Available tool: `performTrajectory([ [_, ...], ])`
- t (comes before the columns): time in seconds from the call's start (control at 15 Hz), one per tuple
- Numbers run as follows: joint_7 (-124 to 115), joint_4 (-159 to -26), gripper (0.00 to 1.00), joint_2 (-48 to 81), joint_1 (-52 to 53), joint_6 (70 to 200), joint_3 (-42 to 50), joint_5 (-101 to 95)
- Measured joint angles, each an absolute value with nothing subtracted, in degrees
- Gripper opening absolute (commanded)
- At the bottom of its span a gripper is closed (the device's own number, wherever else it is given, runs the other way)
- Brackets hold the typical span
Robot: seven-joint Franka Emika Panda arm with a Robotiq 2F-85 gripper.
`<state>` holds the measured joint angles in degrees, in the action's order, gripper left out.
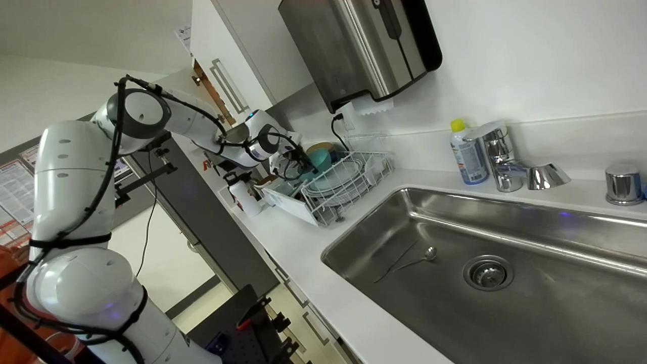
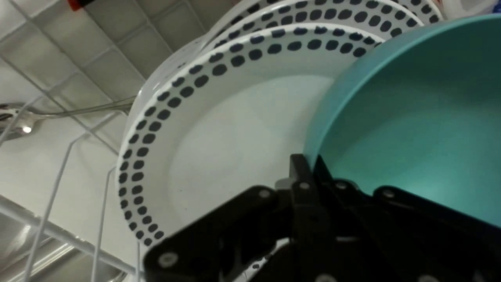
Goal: Remove the blue bowl from the dishrack and place it in the sink
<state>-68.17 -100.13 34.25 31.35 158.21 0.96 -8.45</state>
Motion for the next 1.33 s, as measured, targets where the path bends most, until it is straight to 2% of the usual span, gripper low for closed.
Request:
performTrajectory([
  [0.67,-71.82,-102.49,0.01,31.76,30.97,158.39,1.82,-7.4],
  [1.33,-75.49,-115.32,0.01,18.49,30.29,158.6,1.98,-10.3],
])
